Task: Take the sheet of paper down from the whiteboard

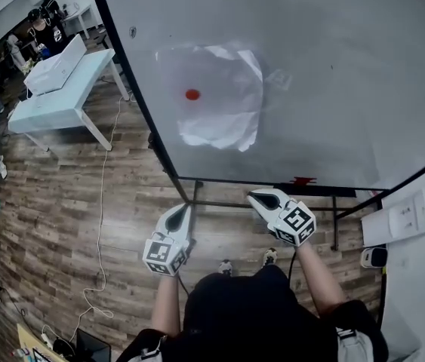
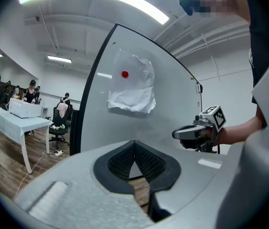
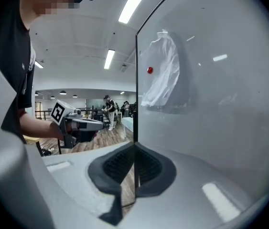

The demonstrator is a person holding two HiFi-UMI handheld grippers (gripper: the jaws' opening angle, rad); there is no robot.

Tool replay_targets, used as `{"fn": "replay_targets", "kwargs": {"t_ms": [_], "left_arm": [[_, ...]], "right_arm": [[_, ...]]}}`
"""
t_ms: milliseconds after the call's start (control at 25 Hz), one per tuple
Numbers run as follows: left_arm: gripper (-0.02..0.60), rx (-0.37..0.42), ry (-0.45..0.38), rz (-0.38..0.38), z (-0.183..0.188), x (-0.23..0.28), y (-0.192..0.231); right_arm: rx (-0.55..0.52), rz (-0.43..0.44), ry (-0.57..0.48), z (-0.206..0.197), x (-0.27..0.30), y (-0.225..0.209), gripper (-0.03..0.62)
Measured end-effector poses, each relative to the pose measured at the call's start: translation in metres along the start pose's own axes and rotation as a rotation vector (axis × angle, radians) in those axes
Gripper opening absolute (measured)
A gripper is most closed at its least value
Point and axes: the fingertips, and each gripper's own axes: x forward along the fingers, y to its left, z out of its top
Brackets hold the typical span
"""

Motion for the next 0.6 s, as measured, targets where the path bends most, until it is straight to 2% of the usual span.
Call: {"fn": "replay_targets", "kwargs": {"t_ms": [120, 280, 440, 600], "left_arm": [[0.011, -0.015, -0.058, -0.009, 0.022, 0.013, 0.004], [0.011, 0.004, -0.108, -0.023, 0.062, 0.038, 0.004], [0.011, 0.081, -0.172, -0.002, 0.108, 0.060, 0.002], [0.011, 0.132, -0.186, 0.023, 0.136, 0.077, 0.003]], "right_arm": [[0.030, -0.016, -0.070, 0.029, -0.003, -0.022, 0.003], [0.033, -0.022, -0.166, 0.072, -0.012, -0.048, 0.003], [0.047, -0.038, -0.217, 0.102, -0.011, -0.072, 0.003], [0.063, -0.006, -0.243, 0.124, -0.007, -0.087, 0.005]]}}
